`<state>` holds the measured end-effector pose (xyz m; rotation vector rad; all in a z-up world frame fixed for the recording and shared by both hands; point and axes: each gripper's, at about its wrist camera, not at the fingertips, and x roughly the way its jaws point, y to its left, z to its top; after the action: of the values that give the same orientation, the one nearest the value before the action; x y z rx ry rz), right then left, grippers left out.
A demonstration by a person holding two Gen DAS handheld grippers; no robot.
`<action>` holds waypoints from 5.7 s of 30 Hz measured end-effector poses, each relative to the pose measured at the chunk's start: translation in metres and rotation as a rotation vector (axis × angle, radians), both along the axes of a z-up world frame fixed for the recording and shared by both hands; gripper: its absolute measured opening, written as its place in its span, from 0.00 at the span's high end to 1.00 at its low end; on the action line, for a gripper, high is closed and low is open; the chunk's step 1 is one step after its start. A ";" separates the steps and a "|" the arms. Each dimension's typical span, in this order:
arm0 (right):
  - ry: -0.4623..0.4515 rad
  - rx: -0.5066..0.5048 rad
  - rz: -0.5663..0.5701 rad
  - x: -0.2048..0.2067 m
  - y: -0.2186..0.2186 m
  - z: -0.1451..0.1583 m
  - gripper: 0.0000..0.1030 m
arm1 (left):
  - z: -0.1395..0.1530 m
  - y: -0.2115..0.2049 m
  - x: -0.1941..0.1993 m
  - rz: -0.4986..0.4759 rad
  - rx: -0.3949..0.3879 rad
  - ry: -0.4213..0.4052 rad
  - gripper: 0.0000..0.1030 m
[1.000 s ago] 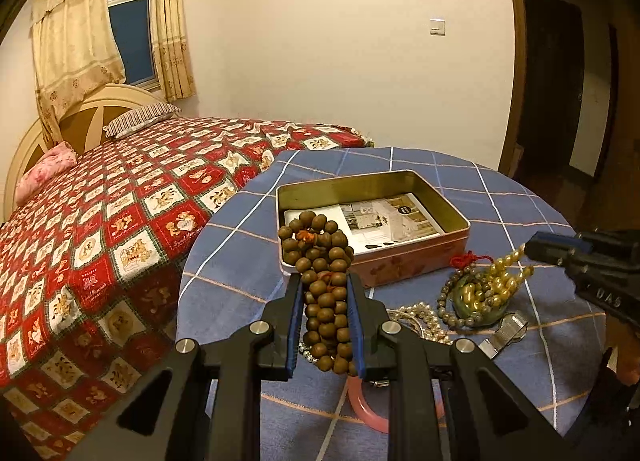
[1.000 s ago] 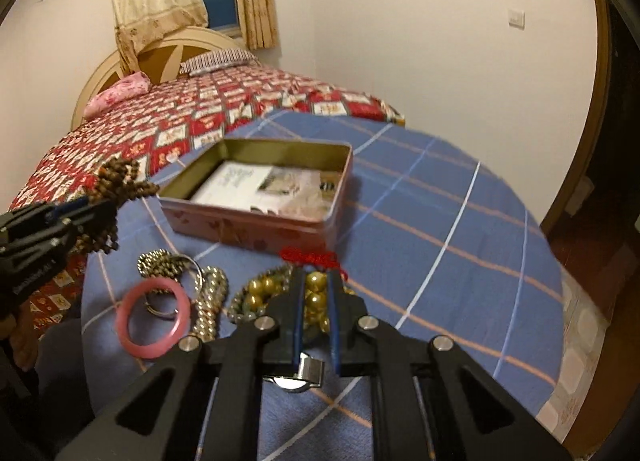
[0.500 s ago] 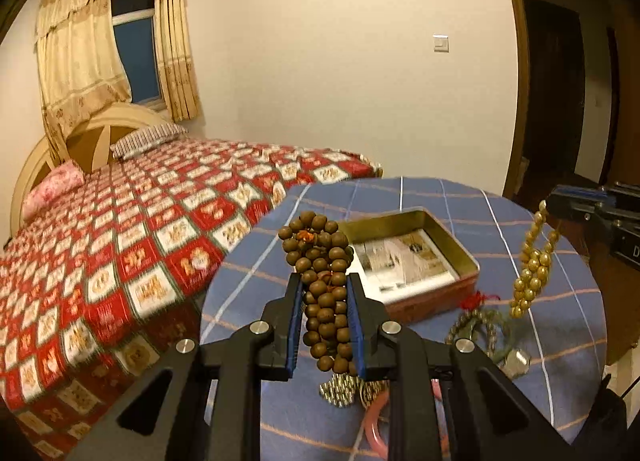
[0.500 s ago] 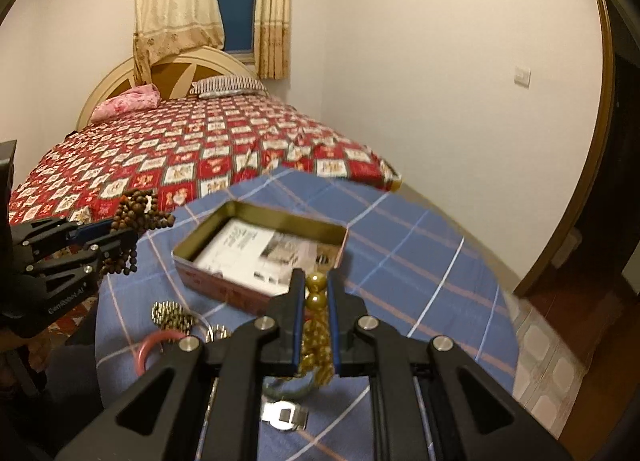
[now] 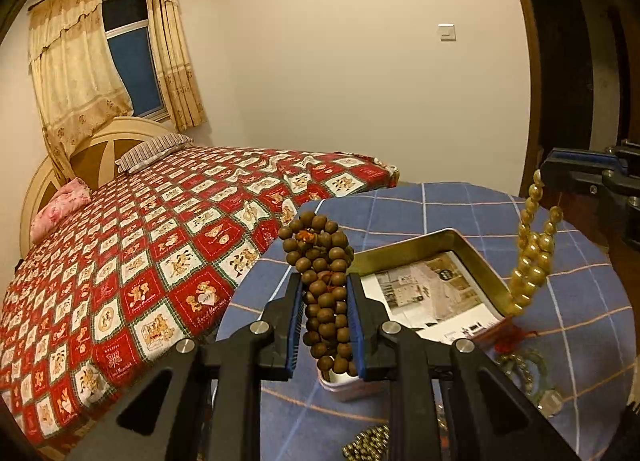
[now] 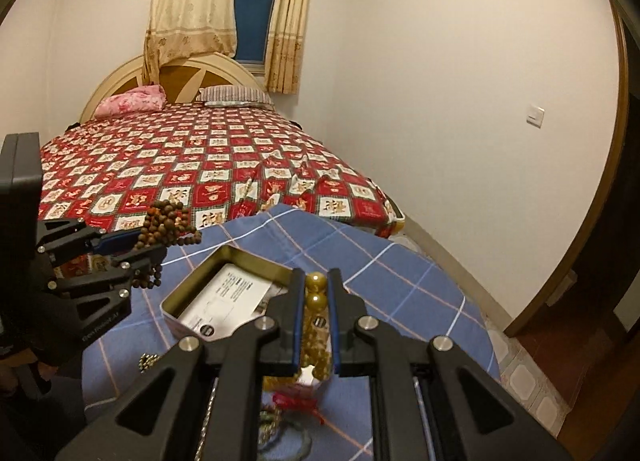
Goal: Organize jewelry
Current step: 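Carry both bracelets over the pink tin and open both tools to drop them inside, then move the left tool to the pink bangle and close on it, then lift the pink bangle with the left tool while the right tool grasps the green bead strand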
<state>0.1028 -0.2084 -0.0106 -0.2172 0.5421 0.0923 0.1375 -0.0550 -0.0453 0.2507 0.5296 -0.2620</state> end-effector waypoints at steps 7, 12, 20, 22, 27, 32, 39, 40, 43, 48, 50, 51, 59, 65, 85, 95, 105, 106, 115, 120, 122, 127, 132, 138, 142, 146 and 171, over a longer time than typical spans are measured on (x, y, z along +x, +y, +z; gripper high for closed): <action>0.020 -0.025 -0.003 0.029 0.002 -0.011 0.88 | -0.008 -0.005 0.024 0.021 0.008 0.027 0.80; 0.047 -0.032 -0.012 0.047 0.000 -0.022 0.88 | -0.015 -0.011 0.039 0.028 0.017 0.048 0.80; 0.087 -0.044 -0.024 0.068 -0.004 -0.035 0.88 | -0.027 -0.019 0.056 0.032 0.045 0.073 0.80; 0.097 -0.045 -0.025 0.072 -0.004 -0.038 0.88 | -0.029 -0.021 0.059 0.031 0.051 0.077 0.80; 0.124 -0.049 -0.034 0.080 -0.006 -0.050 0.88 | -0.037 -0.024 0.065 0.034 0.064 0.092 0.80; 0.154 -0.044 -0.046 0.088 -0.013 -0.061 0.87 | -0.046 -0.025 0.070 0.037 0.070 0.108 0.80; 0.180 -0.041 -0.058 0.093 -0.021 -0.071 0.87 | -0.054 -0.028 0.075 0.036 0.083 0.125 0.80; 0.184 -0.041 -0.059 0.093 -0.021 -0.073 0.87 | -0.056 -0.029 0.075 0.036 0.087 0.127 0.80; 0.192 -0.041 -0.068 0.095 -0.024 -0.076 0.87 | -0.058 -0.030 0.075 0.036 0.092 0.132 0.80; 0.201 -0.061 -0.075 0.097 -0.024 -0.081 0.87 | -0.060 -0.030 0.078 0.050 0.103 0.128 0.79; 0.206 -0.062 -0.081 0.098 -0.025 -0.083 0.87 | -0.060 -0.030 0.077 0.054 0.106 0.128 0.79; 0.203 -0.061 -0.082 0.097 -0.025 -0.083 0.87 | -0.059 -0.030 0.077 0.050 0.103 0.129 0.74; 0.195 -0.046 -0.094 0.080 -0.028 -0.079 0.47 | -0.046 -0.019 0.059 0.094 0.109 0.070 0.22; 0.189 -0.037 -0.125 0.061 -0.030 -0.077 0.42 | -0.044 -0.007 0.047 0.115 0.102 0.078 0.22; 0.185 0.003 -0.137 -0.013 -0.026 -0.088 0.32 | -0.058 0.003 -0.012 0.113 0.101 0.122 0.22; 0.197 0.028 -0.178 -0.050 -0.038 -0.102 0.27 | -0.074 0.021 -0.053 0.114 0.119 0.153 0.22; 0.200 0.017 -0.201 -0.080 -0.045 -0.116 0.24 | -0.091 0.015 -0.088 0.080 0.111 0.205 0.22; 0.196 0.018 -0.205 -0.082 -0.046 -0.116 0.21 | -0.091 0.013 -0.089 0.072 0.114 0.207 0.22; 0.187 0.029 -0.210 -0.084 -0.047 -0.117 0.18 | -0.107 0.008 -0.087 0.076 0.165 0.226 0.22; 0.196 0.024 -0.208 -0.084 -0.046 -0.122 0.18 | -0.113 0.018 -0.077 0.089 0.143 0.243 0.28; 0.197 0.017 -0.207 -0.083 -0.044 -0.122 0.18 | -0.113 0.014 -0.077 0.059 0.137 0.250 0.48; 0.198 0.028 -0.210 -0.083 -0.046 -0.123 0.18 | -0.109 0.005 -0.083 -0.005 0.132 0.255 0.87; 0.201 0.047 -0.213 -0.082 -0.049 -0.122 0.18 | -0.098 0.012 -0.084 -0.006 0.088 0.238 0.89; 0.192 0.067 -0.209 -0.081 -0.049 -0.116 0.18 | -0.075 0.017 -0.086 0.009 0.067 0.166 0.90; 0.189 0.081 -0.187 -0.071 -0.043 -0.111 0.20 | -0.067 0.020 -0.083 0.025 0.048 0.136 0.90; 0.207 0.102 -0.150 -0.058 -0.033 -0.109 0.33 | -0.060 0.022 -0.083 0.027 0.027 0.121 0.90; 0.224 0.055 -0.076 -0.055 -0.006 -0.110 0.89 | -0.055 0.027 -0.082 0.020 -0.010 0.111 0.90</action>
<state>0.0475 -0.2147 -0.1209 -0.1328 0.7688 0.0576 0.0556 -0.0284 -0.1007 0.2215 0.6400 -0.2597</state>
